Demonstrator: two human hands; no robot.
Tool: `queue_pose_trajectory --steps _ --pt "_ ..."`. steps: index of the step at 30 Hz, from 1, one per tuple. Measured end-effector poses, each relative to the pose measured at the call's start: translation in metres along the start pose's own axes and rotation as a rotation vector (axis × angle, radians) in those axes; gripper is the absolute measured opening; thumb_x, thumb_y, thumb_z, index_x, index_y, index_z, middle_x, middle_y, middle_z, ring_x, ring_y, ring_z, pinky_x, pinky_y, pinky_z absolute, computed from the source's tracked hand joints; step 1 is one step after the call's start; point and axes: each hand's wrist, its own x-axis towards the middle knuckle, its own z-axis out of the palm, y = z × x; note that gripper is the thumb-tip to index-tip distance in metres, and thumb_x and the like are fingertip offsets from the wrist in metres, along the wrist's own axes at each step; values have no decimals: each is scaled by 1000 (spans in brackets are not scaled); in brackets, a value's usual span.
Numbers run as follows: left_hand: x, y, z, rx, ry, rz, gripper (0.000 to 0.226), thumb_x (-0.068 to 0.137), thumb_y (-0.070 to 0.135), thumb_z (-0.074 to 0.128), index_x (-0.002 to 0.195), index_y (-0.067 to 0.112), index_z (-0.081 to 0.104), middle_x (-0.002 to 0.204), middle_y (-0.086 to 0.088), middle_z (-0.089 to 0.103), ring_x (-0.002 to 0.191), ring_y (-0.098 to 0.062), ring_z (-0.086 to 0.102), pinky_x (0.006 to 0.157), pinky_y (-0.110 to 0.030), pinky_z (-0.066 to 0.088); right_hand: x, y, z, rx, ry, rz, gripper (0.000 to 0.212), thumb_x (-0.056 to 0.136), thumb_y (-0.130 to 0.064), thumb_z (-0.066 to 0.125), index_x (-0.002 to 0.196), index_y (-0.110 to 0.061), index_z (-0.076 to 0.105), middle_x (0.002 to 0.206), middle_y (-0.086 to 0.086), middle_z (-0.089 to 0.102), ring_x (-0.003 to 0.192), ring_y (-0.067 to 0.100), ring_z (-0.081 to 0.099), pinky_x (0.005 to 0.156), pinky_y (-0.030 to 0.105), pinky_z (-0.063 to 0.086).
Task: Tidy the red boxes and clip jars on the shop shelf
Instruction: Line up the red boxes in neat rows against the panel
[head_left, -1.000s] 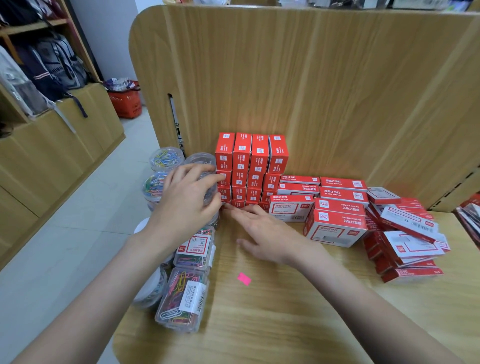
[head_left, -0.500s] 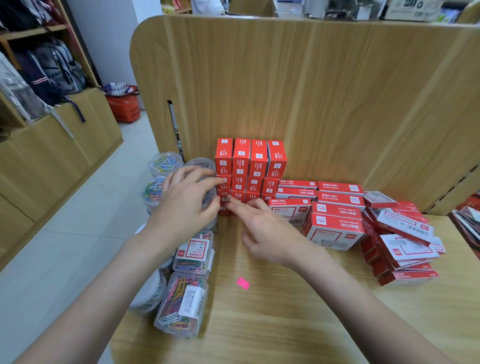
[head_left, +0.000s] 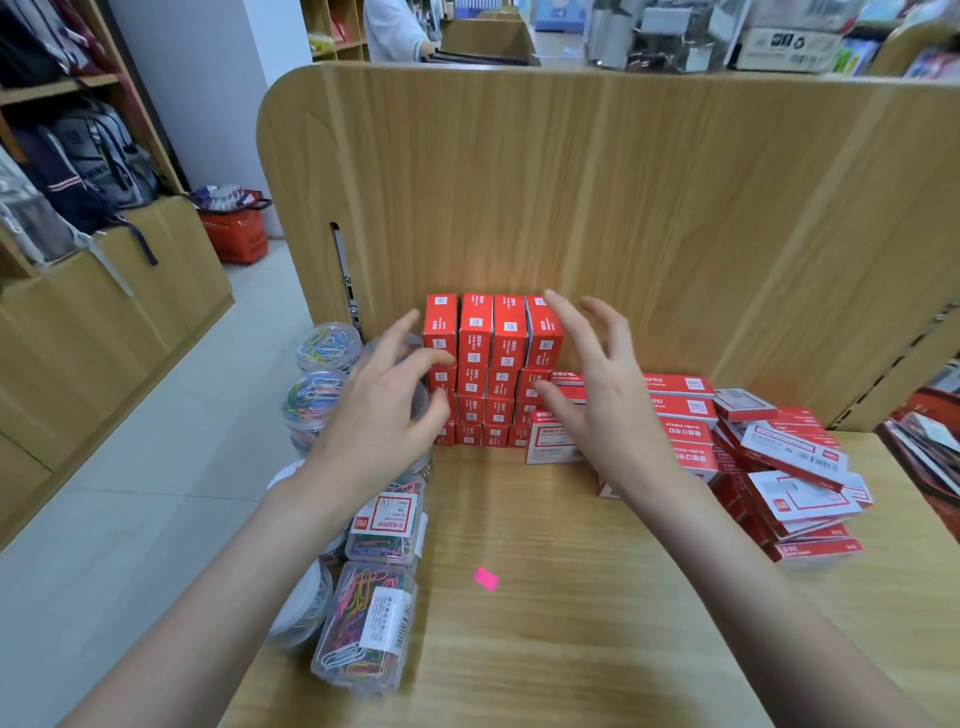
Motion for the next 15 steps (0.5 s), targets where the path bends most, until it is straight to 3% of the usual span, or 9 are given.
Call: queue_pose_trajectory --steps 3,7,9,12,15 --pt "6 3 1 -2 -33 -7 22 84 26 51 103 20 59 148 1 32 129 -22 40 102 -45 37 8 -5 11 -73 -85 0 68 83 -4 62 141 -24 32 144 10 28 125 25 41 101 26 32" --pt "9 1 1 -6 14 5 12 82 9 58 93 13 58 147 2 35 110 -18 54 89 -20 33 13 -10 18 -142 -57 -15 67 83 0 59 141 -19 32 144 10 29 117 28 49 95 28 37" --pt "9 -1 1 0 11 -2 11 81 7 58 92 12 58 147 2 35 103 -19 57 86 -16 30 13 -12 19 -151 -56 -10 68 83 1 59 142 -20 31 145 11 28 117 29 48 95 32 40" --pt "8 -4 2 12 0 1 14 82 9 58 95 15 59 148 0 33 121 -20 48 97 -28 33 12 -12 17 -160 -71 -7 69 83 0 58 142 -21 29 145 10 28 119 28 47 96 32 39" --pt "6 -6 1 -6 -6 -8 16 83 8 57 98 15 61 146 -1 36 124 -22 45 100 -38 37 14 -10 8 -105 -134 -27 70 83 -3 61 142 -23 29 144 7 29 111 27 52 98 32 39"
